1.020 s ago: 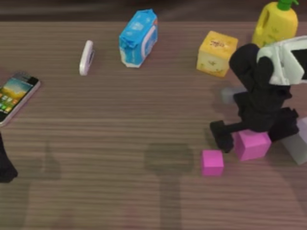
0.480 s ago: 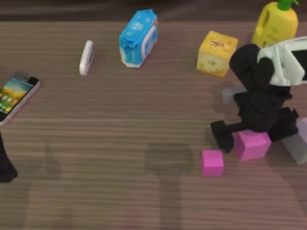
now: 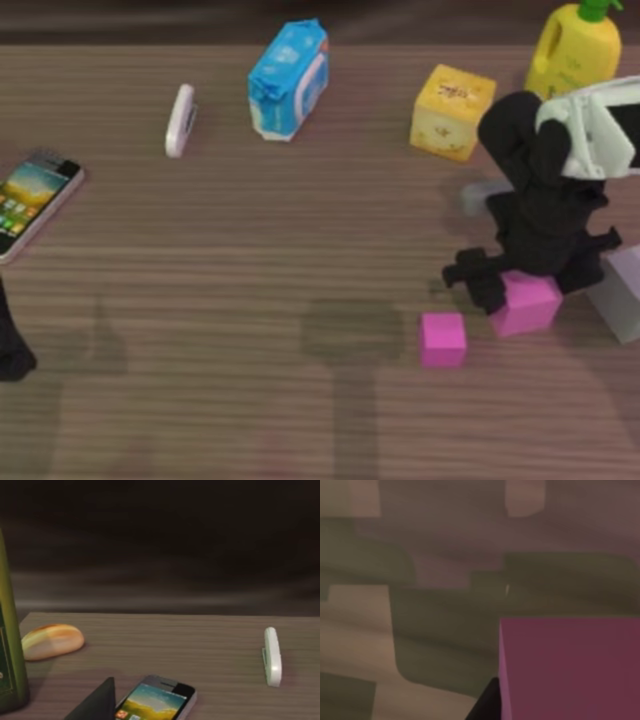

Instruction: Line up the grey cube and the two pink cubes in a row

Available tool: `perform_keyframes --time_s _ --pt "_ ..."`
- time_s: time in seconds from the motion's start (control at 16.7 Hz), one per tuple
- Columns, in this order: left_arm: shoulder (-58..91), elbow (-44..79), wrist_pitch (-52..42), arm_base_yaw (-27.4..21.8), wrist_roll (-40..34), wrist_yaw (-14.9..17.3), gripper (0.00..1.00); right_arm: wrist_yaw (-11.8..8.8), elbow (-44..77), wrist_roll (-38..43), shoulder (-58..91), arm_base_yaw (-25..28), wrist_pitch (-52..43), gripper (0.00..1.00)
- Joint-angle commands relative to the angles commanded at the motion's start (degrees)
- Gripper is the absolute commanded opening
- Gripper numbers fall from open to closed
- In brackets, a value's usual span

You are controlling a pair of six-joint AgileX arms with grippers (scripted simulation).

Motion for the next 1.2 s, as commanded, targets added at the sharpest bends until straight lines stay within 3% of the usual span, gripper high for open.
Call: perform_keyframes --time_s 0.12,0.72,1.2 --pt "0.0 0.0 0.0 0.0 0.0 0.0 1.00 0.0 0.0 0.0 0.0 0.0 0.0 0.00" --pt "0.0 0.0 0.0 0.0 0.0 0.0 1.00 0.2 1.1 0.0 -1.6 -0.1 -1.5 0.00" --pt "0.0 0.0 0.0 0.0 0.0 0.0 1.00 0.1 8.5 -0.2 -7.3 0.4 -14.7 0.00"
